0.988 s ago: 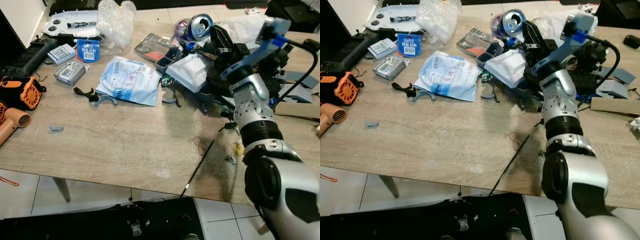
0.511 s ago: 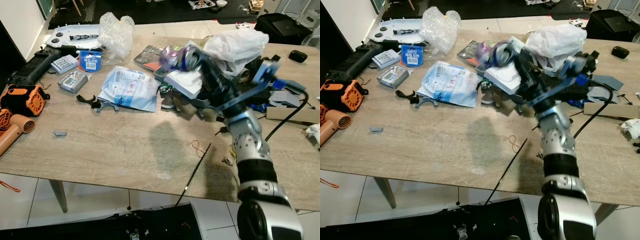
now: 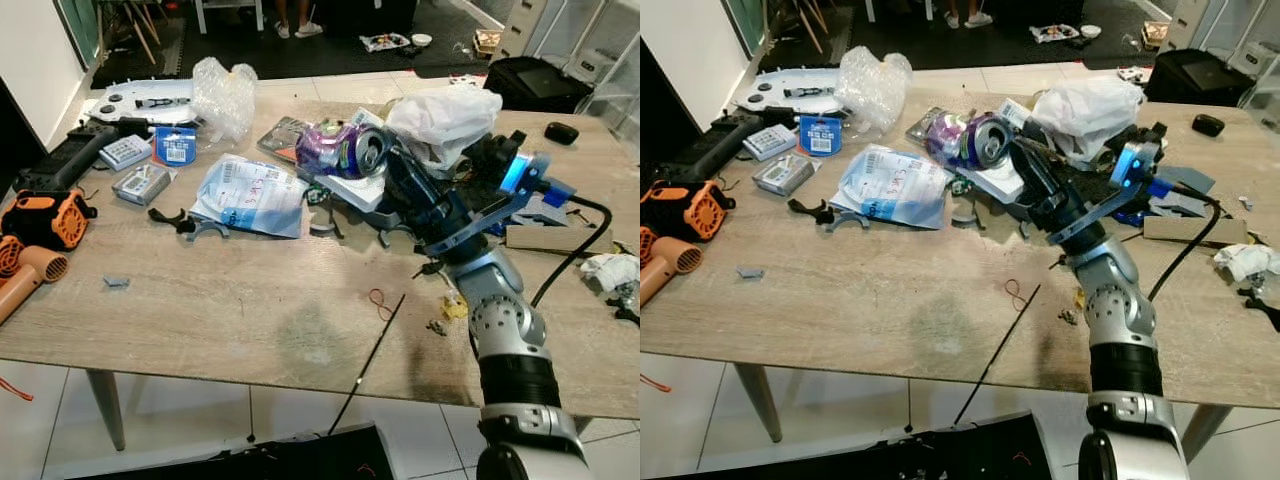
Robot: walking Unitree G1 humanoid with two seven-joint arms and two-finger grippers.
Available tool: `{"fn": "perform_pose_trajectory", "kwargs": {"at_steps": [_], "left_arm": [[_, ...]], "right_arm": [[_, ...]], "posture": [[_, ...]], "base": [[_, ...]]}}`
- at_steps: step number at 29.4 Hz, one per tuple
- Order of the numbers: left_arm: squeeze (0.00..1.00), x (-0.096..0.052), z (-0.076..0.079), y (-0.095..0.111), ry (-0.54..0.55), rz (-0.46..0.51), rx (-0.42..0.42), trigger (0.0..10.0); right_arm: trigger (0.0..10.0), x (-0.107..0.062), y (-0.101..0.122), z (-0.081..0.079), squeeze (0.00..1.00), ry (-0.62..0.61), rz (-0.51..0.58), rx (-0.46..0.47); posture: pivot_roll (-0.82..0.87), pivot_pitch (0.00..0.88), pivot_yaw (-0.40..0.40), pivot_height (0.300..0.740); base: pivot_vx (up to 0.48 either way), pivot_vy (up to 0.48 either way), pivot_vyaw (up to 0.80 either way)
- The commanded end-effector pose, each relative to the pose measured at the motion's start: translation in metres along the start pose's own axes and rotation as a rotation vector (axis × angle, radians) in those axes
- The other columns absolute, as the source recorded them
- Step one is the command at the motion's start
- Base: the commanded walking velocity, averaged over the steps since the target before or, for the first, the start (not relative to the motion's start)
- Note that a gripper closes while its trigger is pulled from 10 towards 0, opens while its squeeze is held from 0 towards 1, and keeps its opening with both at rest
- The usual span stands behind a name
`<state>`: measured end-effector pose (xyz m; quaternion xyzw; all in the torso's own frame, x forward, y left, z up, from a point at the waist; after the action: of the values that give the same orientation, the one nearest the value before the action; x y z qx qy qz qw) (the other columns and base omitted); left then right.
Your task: Picking trash to rubbish bin
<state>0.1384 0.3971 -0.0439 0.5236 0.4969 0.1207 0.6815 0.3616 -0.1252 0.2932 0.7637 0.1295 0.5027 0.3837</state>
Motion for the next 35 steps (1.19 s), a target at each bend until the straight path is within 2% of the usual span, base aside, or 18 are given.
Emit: {"fn": "perform_pose_trajectory", "kwargs": {"at_steps": [1,4,6,8,9,10,11,14,15,17,19,25,26,27,29,30,33,35], "left_arm": [[0.0,0.0,-0.025,0.01,0.108,0.041,-0.072,10.0],[0.0,0.004,-0.048,0.056,0.194,0.193,-0.179,10.0],[0.0,0.007,-0.042,0.104,0.105,0.357,-0.294,10.0],[0.0,0.003,-0.019,0.159,-0.081,0.543,-0.385,10.0],[0.0,0.003,-0.019,0.159,-0.081,0.543,-0.385,10.0],[0.0,-0.007,0.006,0.202,-0.283,0.688,-0.421,10.0],[0.0,-0.007,0.006,0.202,-0.283,0.688,-0.421,10.0],[0.0,-0.029,0.042,0.239,-0.585,0.817,-0.467,10.0],[0.0,-0.029,0.042,0.239,-0.585,0.817,-0.467,10.0],[0.0,-0.058,0.072,0.258,-0.866,0.897,-0.45,10.0],[0.0,-0.097,0.105,0.265,-1.172,0.948,-0.357,10.0],[0.0,-0.16,0.143,0.271,-1.546,0.984,-0.248,10.0],[1.0,-0.174,0.15,0.267,-1.654,0.968,-0.216,10.0],[1.0,-0.174,0.15,0.267,-1.654,0.968,-0.216,10.0],[1.0,-0.209,0.166,0.255,-1.893,0.921,-0.104,10.0],[1.0,-0.215,0.17,0.251,-1.923,0.913,-0.071,10.0],[1.0,-0.23,0.185,0.248,-1.963,0.903,0.002,10.0],[1.0,-0.24,0.206,0.241,-1.92,0.914,0.17,10.0]], "right_arm": [[0.0,0.002,-0.002,-0.008,0.0,0.041,-0.004,0.011],[0.0,0.004,-0.008,-0.01,0.0,0.051,-0.009,0.034],[0.0,0.006,-0.009,-0.012,0.0,0.065,-0.01,0.045],[0.0,0.007,-0.008,-0.014,0.0,0.077,-0.006,0.058],[0.0,0.007,-0.008,-0.014,0.0,0.077,-0.006,0.058],[0.0,0.008,-0.008,-0.015,0.0,0.08,0.001,0.069],[0.0,0.008,-0.008,-0.015,0.0,0.08,0.001,0.069],[0.0,0.008,-0.008,-0.017,0.0,0.082,0.006,0.081],[0.0,0.008,-0.008,-0.017,0.0,0.082,0.006,0.081],[0.0,0.008,-0.008,-0.017,0.0,0.081,0.011,0.085],[0.0,0.008,-0.007,-0.017,0.0,0.076,0.019,0.087],[0.0,0.007,-0.005,-0.016,0.0,0.068,0.027,0.083],[0.0,0.007,-0.004,-0.015,0.0,0.064,0.031,0.085],[0.0,0.007,-0.004,-0.015,0.0,0.064,0.031,0.085],[0.0,0.006,0.001,-0.013,0.0,0.058,0.053,0.098],[0.0,0.007,0.002,-0.013,0.0,0.058,0.058,0.101],[0.0,0.008,0.003,-0.013,0.0,0.061,0.066,0.106],[0.0,0.01,0.004,-0.014,0.0,0.064,0.07,0.105]], "posture": [[0.01,0.192,0.014,0.74],[0.02,0.186,0.013,0.74],[0.02,0.184,0.011,0.74],[0.03,0.181,0.006,0.74],[0.03,0.181,0.006,0.74],[0.03,0.177,0.006,0.74],[0.03,0.177,0.006,0.74],[0.03,0.175,0.009,0.74],[0.03,0.175,0.009,0.74],[0.03,0.175,0.015,0.74],[0.03,0.172,0.016,0.74],[0.02,0.173,0.017,0.74],[0.02,0.174,0.015,0.74],[0.02,0.174,0.015,0.74],[0.02,0.174,0.013,0.74],[0.02,0.174,0.013,0.74],[0.02,0.172,0.014,0.74],[0.01,0.177,0.021,0.74]], "base": [[0.0,0.0,0.0],[0.0,0.0,0.0],[0.0,0.0,0.0],[0.0,0.0,0.0],[0.0,0.0,0.0],[0.0,0.0,0.0],[0.0,0.0,0.0],[0.0,0.0,0.0],[0.0,0.0,0.0],[0.0,0.0,0.0],[0.0,0.0,0.0],[0.0,0.0,0.0],[0.0,0.0,0.0],[0.0,0.0,0.0],[0.0,0.0,0.0],[0.0,0.0,0.0],[0.0,0.0,0.0],[0.0,0.0,0.0]]}}
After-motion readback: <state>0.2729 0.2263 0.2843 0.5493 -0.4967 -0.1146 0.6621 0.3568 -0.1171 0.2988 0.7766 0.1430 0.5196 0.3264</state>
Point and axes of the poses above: a point about 5 cm out from each wrist's last joint towards the gripper, its own x axis pointing out of the wrist towards the gripper, its own y axis along the axis of the wrist's last joint, z = x × y, the point moved 3 cm from there along x, pointing out of the wrist towards the gripper, and after that the axes turned 1 degree about x, right-handed, at the moved point
